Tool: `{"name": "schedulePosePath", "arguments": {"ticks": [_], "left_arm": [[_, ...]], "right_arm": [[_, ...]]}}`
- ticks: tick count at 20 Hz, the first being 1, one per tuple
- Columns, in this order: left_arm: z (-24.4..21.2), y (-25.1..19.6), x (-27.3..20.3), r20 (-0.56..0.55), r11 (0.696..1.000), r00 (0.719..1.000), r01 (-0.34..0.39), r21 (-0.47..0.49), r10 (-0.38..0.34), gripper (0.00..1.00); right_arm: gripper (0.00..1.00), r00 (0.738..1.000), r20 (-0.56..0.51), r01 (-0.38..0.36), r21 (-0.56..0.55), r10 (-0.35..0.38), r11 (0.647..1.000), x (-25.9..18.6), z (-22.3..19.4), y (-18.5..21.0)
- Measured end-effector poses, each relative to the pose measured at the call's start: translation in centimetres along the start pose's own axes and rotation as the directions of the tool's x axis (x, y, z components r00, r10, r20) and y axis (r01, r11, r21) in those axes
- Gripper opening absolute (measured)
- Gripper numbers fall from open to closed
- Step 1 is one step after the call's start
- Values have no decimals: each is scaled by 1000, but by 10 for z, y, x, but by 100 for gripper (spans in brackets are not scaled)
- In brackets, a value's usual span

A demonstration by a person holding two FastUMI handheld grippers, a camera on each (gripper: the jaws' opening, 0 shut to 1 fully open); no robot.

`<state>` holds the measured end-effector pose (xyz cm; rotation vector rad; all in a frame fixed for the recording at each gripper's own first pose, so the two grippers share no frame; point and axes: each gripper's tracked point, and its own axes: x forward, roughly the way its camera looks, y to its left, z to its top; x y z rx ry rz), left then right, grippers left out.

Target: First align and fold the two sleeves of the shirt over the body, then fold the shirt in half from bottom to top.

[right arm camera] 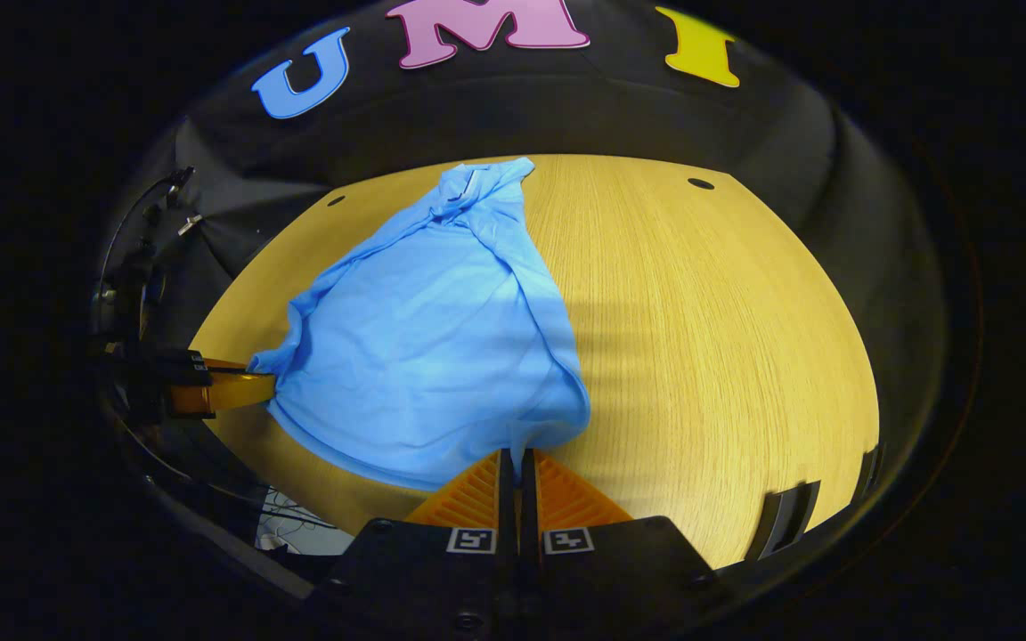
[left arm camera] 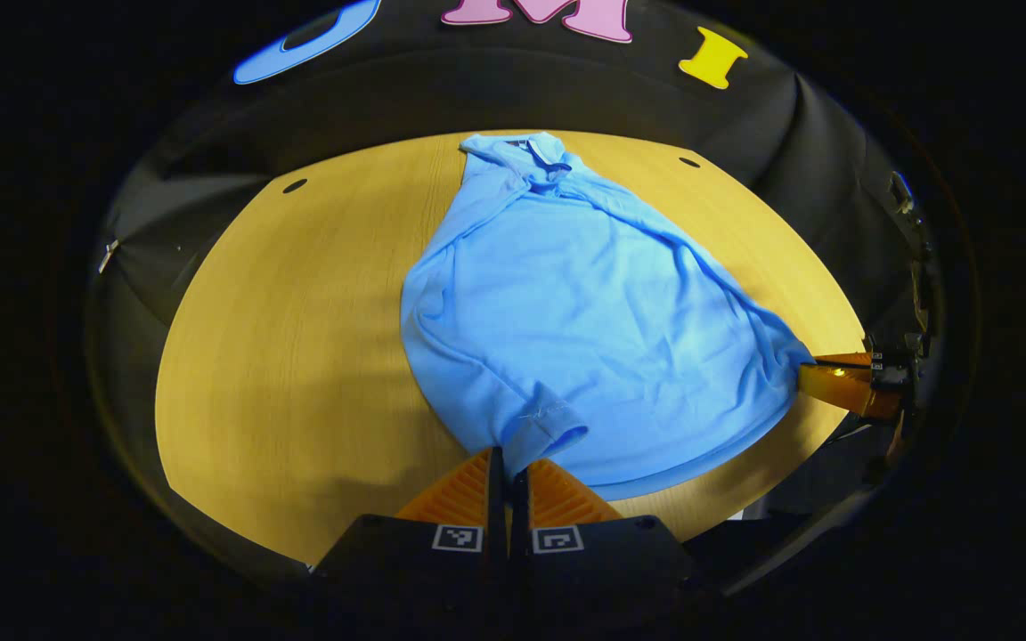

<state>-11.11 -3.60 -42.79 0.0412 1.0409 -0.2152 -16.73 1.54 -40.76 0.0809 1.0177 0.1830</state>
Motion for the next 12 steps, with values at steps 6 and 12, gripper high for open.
{"name": "schedulePosePath", "arguments": {"ticks": [6, 12], "left_arm": [[58, 4, -13, 91, 1000, 996, -1, -28, 3, 6], [134, 24, -15, 200, 997, 979, -13, -76, 28, 6]], "right_arm": [[5, 997, 77, -6, 7, 6, 1000, -2, 53, 3], [5, 982, 190, -1, 35, -6, 999, 13, 131, -3]]}}
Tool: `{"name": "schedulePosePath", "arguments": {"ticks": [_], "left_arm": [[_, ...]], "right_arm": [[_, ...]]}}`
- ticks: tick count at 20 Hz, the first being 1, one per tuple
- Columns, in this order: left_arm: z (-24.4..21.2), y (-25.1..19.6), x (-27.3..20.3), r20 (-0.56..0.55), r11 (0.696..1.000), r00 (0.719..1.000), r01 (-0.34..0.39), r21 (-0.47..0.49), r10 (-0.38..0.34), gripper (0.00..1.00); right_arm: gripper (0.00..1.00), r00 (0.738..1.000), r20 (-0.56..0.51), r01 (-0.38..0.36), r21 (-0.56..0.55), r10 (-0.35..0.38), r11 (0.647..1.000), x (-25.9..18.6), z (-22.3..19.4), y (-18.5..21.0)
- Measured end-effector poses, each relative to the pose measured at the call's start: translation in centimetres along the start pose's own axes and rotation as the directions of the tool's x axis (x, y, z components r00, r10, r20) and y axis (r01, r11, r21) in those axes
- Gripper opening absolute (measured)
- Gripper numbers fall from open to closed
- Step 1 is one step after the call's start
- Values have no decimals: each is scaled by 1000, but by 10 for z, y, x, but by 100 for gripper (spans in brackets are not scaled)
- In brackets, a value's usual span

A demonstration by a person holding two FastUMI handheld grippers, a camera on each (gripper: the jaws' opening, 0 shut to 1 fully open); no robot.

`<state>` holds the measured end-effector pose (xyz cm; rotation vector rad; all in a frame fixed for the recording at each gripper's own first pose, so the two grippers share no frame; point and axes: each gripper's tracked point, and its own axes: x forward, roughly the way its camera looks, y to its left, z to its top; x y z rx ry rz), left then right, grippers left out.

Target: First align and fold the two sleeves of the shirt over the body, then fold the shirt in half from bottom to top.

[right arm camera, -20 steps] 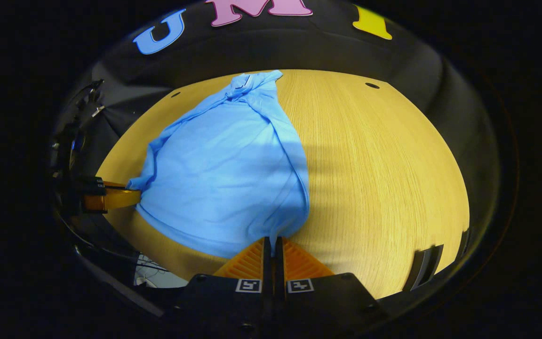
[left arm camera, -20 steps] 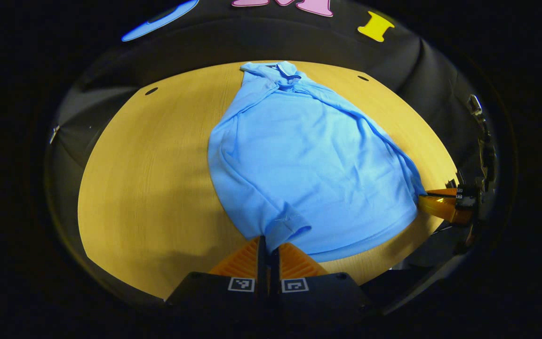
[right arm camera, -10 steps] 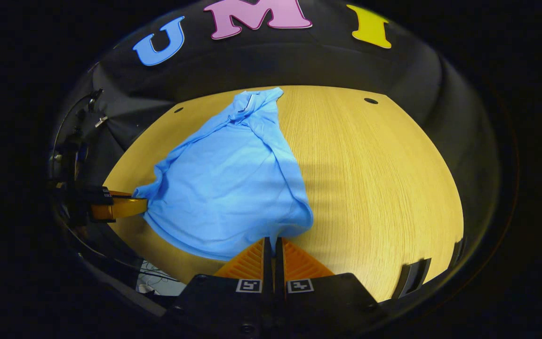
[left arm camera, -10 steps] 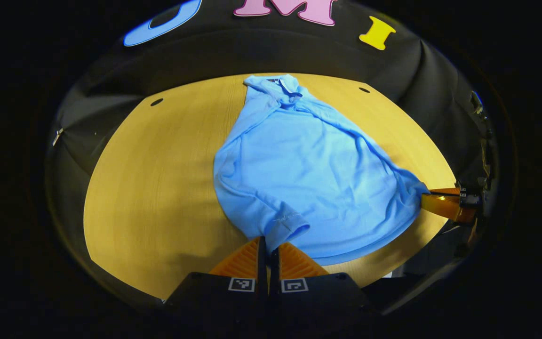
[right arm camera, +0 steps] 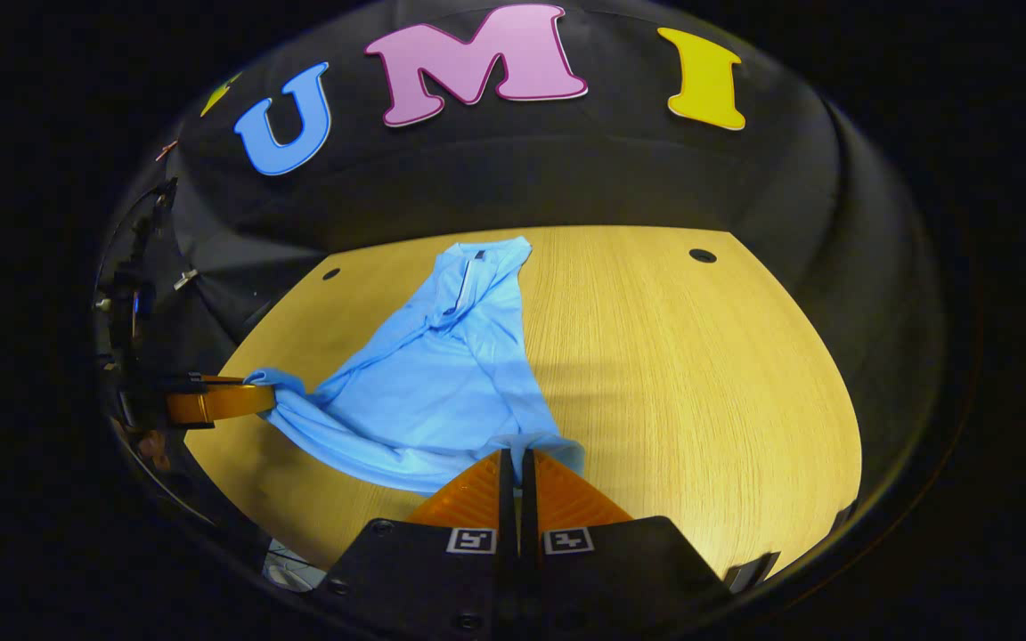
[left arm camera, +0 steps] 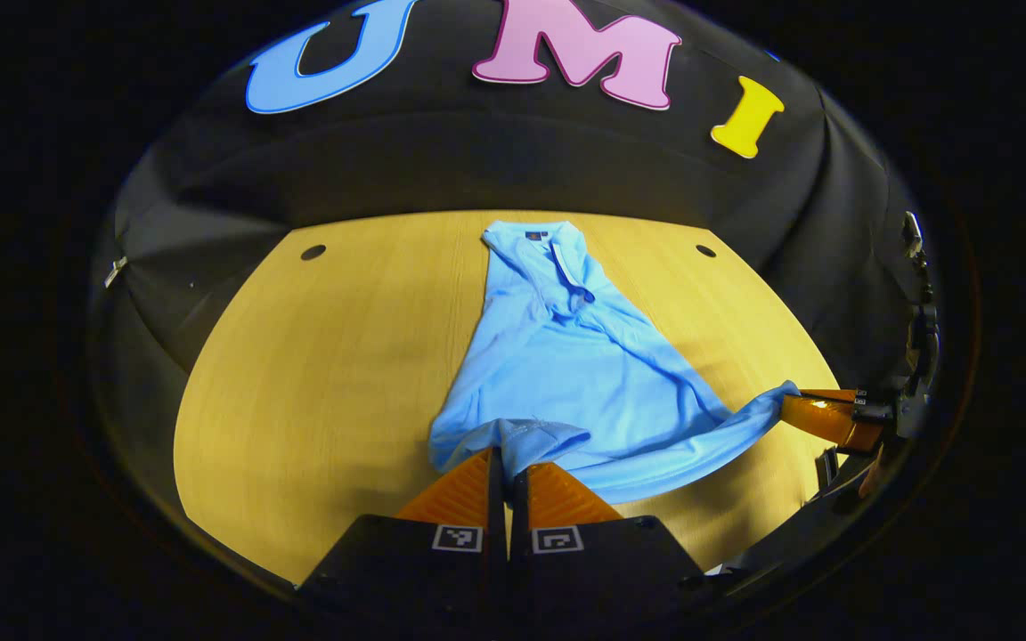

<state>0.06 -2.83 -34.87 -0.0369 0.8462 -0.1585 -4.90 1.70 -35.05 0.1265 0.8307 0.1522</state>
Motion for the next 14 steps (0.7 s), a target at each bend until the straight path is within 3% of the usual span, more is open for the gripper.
{"name": "schedulePosePath", "arguments": {"ticks": [14], "left_arm": [[170, 22, 91, 197, 995, 978, -55, -79, 70, 6]], "right_arm": [[4, 978, 205, 37, -9, -35, 999, 105, 159, -21]]}}
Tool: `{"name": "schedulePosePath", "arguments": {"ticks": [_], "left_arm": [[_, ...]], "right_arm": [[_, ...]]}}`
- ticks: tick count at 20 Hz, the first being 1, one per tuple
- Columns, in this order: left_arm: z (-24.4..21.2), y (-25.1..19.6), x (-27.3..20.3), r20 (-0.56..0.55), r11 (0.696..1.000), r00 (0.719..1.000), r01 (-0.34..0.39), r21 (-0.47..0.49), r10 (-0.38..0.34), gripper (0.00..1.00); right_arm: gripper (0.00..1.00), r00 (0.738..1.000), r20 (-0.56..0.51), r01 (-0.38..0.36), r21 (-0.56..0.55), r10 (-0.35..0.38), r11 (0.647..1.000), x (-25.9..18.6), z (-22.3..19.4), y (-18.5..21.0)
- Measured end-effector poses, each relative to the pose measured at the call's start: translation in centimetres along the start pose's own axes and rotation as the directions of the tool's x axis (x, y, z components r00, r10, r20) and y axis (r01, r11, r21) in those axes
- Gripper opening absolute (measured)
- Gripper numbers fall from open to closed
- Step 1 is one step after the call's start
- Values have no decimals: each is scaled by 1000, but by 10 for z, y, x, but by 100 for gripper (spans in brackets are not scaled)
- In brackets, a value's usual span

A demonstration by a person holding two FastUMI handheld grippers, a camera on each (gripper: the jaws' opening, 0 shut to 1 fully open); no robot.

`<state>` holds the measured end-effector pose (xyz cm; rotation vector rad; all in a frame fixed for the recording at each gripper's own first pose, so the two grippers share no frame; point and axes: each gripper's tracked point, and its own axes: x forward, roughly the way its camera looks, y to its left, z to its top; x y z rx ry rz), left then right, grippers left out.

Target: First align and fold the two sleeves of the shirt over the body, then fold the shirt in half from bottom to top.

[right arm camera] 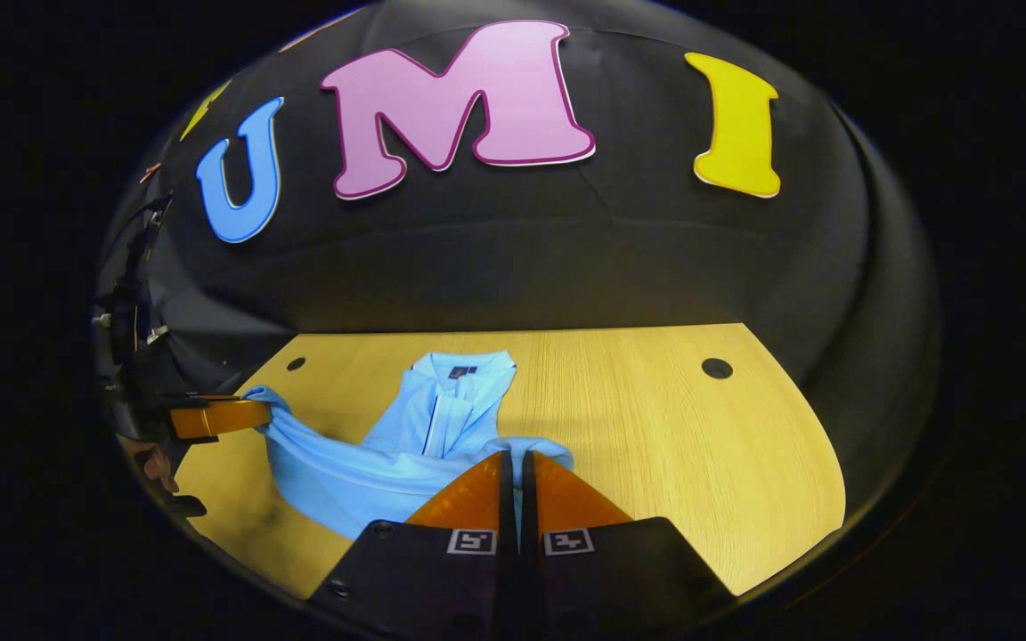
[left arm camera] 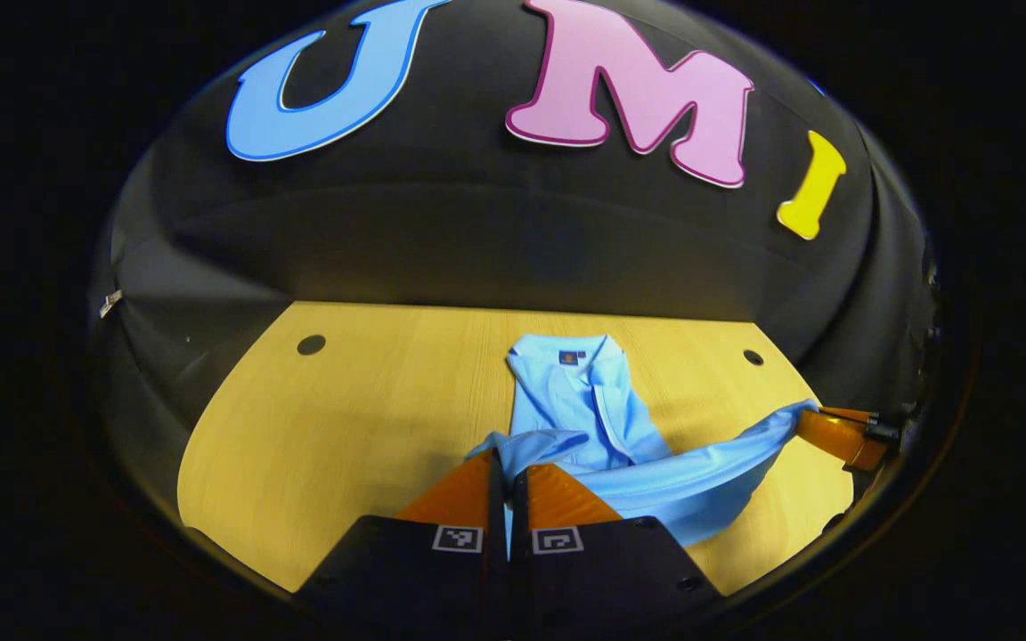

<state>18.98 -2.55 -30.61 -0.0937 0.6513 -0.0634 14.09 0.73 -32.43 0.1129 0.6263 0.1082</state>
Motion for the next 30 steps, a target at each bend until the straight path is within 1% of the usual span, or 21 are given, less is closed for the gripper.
{"name": "schedulePosePath", "arguments": {"ticks": [3, 7, 12, 15, 21, 25, 30], "left_arm": [[25, 2, 39, 23, 1000, 999, -26, 11, 25, 6], [49, 2, 83, 30, 999, 999, -45, -4, 46, 6], [63, 8, 136, 63, 997, 995, -82, 14, 81, 6], [65, 20, 167, 85, 992, 989, -127, 24, 124, 6], [57, 31, 205, 72, 987, 985, -160, 29, 157, 6], [43, 32, 226, 55, 983, 983, -177, 39, 174, 6], [29, 36, 238, 20, 981, 982, -188, 44, 188, 6]], "right_arm": [[5, 1000, 21, 16, 13, -16, 1000, 39, 19, -9], [5, 999, 41, 34, 16, -34, 999, 86, 43, -19], [5, 998, 47, 40, 27, -42, 999, 144, 56, -27], [5, 998, 34, 55, 31, -56, 998, 179, 53, -32], [4, 997, -6, 76, 59, -76, 995, 229, 38, -37], [4, 996, -35, 84, 46, -83, 995, 250, 25, -36], [4, 992, -84, 97, 44, -93, 994, 267, 1, -36]]}}
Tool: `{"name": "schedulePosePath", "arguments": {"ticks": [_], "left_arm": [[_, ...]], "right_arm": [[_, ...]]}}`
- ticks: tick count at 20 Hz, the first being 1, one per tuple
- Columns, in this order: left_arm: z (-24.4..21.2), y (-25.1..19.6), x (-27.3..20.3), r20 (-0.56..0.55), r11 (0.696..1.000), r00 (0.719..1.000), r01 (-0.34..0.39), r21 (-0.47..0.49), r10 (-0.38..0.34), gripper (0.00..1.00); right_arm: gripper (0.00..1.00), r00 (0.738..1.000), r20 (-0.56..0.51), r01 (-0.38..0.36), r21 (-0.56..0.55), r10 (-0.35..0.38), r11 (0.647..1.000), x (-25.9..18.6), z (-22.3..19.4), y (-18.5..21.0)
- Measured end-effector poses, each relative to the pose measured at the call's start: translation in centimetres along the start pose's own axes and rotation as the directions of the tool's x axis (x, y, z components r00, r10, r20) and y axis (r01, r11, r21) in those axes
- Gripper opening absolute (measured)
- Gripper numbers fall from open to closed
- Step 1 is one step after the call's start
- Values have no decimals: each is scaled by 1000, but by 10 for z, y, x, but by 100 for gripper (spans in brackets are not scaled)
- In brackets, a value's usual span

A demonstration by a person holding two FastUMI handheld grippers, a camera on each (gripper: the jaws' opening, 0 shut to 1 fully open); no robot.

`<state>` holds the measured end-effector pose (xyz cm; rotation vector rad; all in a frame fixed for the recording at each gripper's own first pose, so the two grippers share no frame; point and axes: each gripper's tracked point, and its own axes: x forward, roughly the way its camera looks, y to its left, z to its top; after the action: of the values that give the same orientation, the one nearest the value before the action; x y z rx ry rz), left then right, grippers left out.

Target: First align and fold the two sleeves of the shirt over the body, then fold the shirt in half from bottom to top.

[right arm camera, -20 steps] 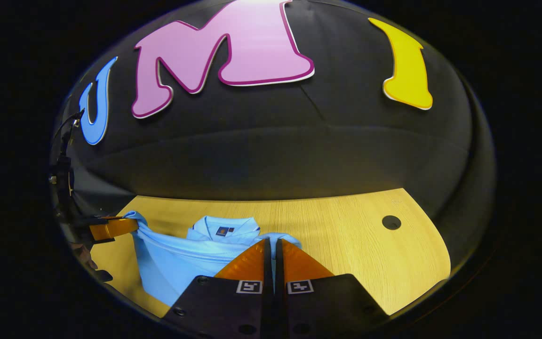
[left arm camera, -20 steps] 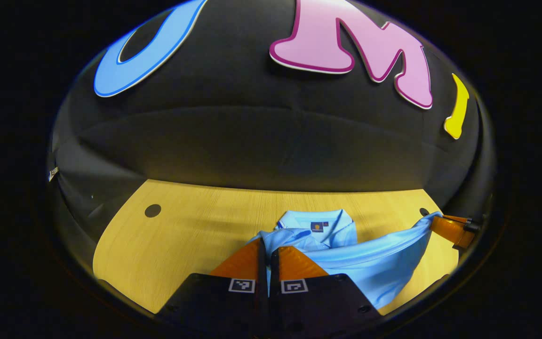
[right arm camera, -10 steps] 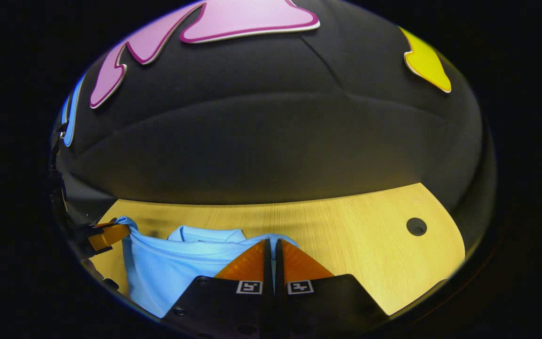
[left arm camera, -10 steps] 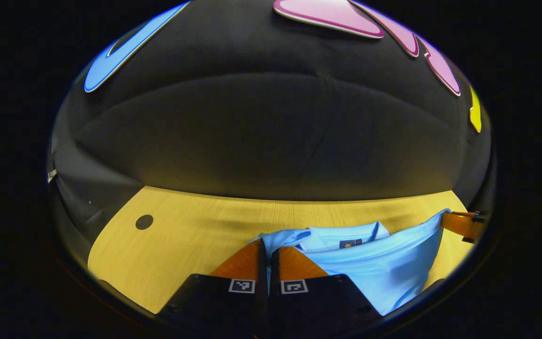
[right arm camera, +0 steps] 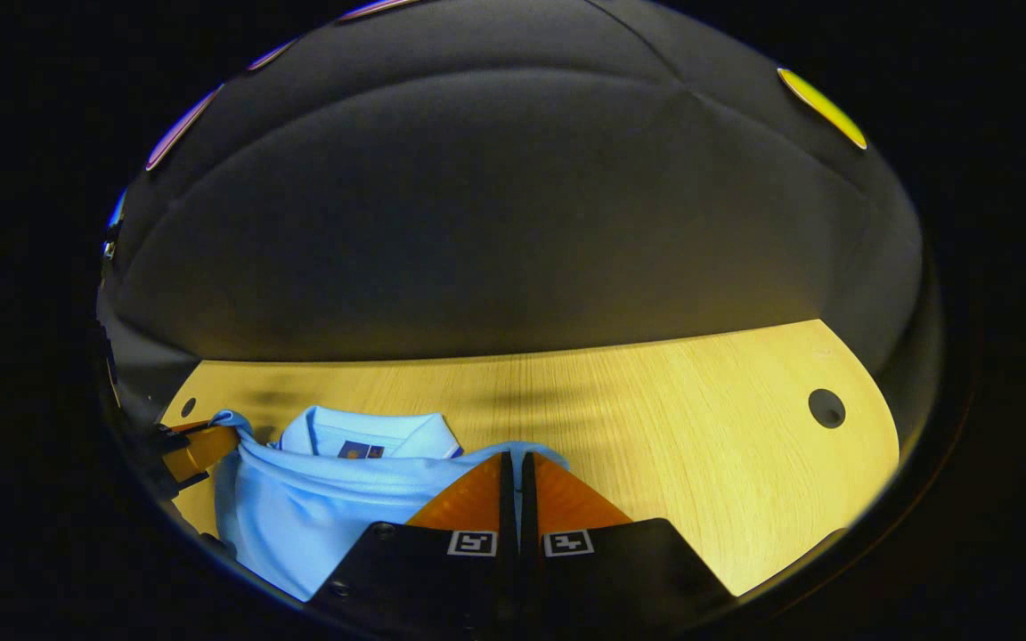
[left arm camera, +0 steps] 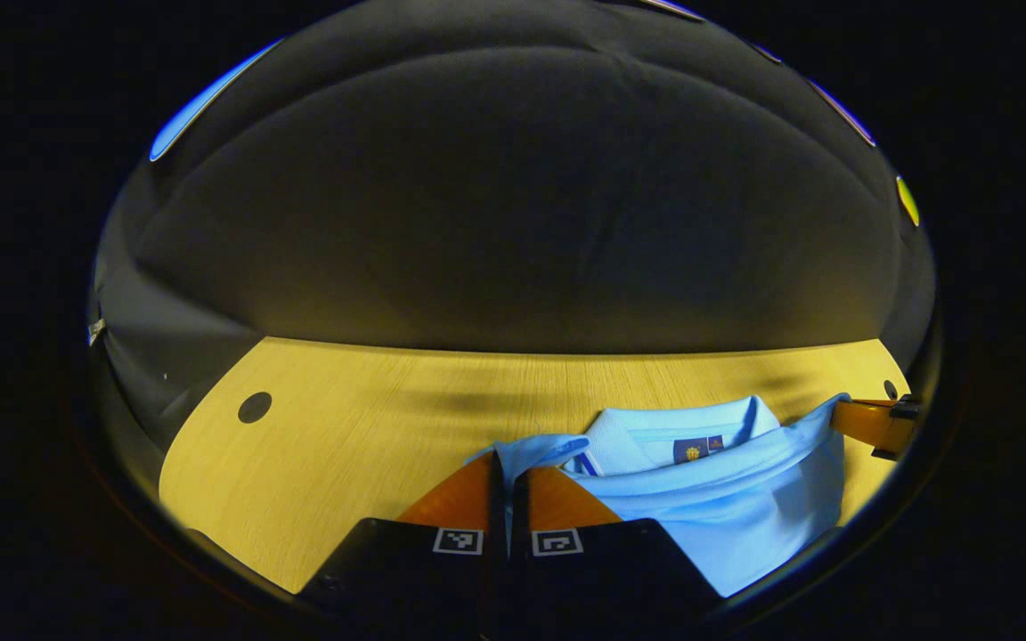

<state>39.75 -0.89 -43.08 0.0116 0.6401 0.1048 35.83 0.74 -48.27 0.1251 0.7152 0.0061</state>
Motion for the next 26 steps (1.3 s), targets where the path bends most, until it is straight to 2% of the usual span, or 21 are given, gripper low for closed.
{"name": "schedulePosePath", "arguments": {"ticks": [8, 10, 12, 13, 15, 17, 19, 20, 21, 22, 25, 26], "left_arm": [[-20, -6, 11, -63, 999, 998, 28, 23, -26, 7], [-20, -6, 11, -63, 999, 998, 32, 23, -30, 16], [-22, -12, 11, -69, 998, 996, 55, 16, -53, 17], [-23, -12, 12, -73, 998, 996, 52, 22, -51, 32], [-23, -10, 10, -79, 998, 996, 52, 26, -50, 43], [-23, -10, 11, -75, 999, 996, 47, 21, -46, 53], [-21, -5, 11, -74, 999, 997, 35, 24, -33, 69], [-21, -2, 9, -71, 999, 997, 24, 26, -22, 73], [-19, -1, 9, -69, 999, 997, 20, 24, -19, 85], [-20, -2, 9, -68, 1000, 998, 19, 21, -18, 83], [-11, -7, 2, -42, 999, 998, 37, -1, -37, 90], [-7, -9, 0, -31, 999, 999, 44, -9, -45, 96]], "right_arm": [[5, 998, -36, 43, -10, -43, 999, 10, -17, -9], [9, 998, -37, 44, -34, -45, 998, 10, -19, -7], [13, 998, -50, 44, -27, -46, 999, 9, -22, -7], [16, 998, -51, 46, -17, -46, 999, 9, -22, -7], [18, 997, -57, 48, 4, -48, 999, 9, -22, -7], [33, 997, -61, 46, 6, -45, 999, 7, -22, -5], [47, 997, -63, 51, -6, -51, 999, 5, -23, -4], [55, 997, -61, 51, -8, -52, 999, 4, -22, -3], [63, 997, -60, 50, -6, -51, 999, 4, -21, -3], [75, 997, -59, 49, -5, -50, 999, 4, -21, -2], [81, 998, -39, 52, -10, -53, 999, -1, -14, -4], [87, 998, -29, 55, -10, -55, 998, -5, -9, -5]]}}
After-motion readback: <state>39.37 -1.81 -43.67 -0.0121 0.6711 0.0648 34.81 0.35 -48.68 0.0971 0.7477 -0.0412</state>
